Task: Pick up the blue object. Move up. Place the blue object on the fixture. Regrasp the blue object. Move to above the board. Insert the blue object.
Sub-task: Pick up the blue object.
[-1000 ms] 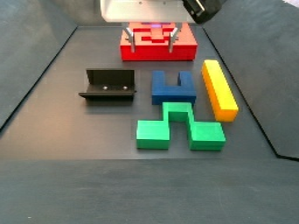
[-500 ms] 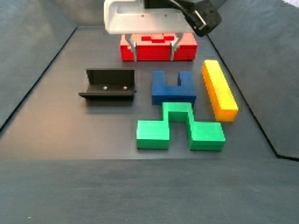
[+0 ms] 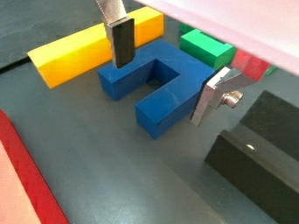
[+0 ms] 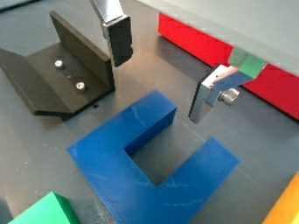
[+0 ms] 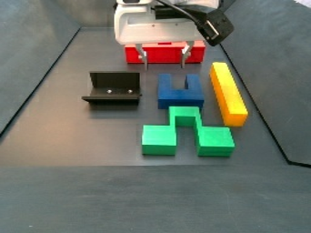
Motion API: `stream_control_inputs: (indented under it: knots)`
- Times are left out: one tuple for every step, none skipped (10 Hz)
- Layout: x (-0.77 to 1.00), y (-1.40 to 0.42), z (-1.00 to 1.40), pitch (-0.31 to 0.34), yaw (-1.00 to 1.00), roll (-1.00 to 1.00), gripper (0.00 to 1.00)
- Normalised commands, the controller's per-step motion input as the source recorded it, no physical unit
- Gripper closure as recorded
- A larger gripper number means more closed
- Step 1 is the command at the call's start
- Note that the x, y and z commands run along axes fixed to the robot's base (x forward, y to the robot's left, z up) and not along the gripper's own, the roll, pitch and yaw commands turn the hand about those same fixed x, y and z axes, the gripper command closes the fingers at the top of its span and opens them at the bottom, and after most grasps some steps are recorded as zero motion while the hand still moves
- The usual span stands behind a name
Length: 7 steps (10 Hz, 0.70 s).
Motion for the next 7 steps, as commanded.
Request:
stream_control_inputs:
  knots:
    - [0.0, -0.01, -0.16, 0.0, 0.0, 0.06, 0.0]
    - [0.01, 0.0, -0.17, 0.0, -0.01, 0.07, 0.0]
    - [0.0, 0.0, -0.17, 0.001, 0.0, 0.07, 0.0]
    - [0.0, 0.0, -0.16, 0.0, 0.0, 0.06, 0.0]
    - [-0.21, 0.0, -0.14, 0.0, -0.04, 0.02, 0.0]
    - [-0.31, 0.0, -0.12, 0.0, -0.07, 0.0, 0.0]
    - [-0.22, -0.03, -0.16, 0.0, -0.1, 0.07, 0.0]
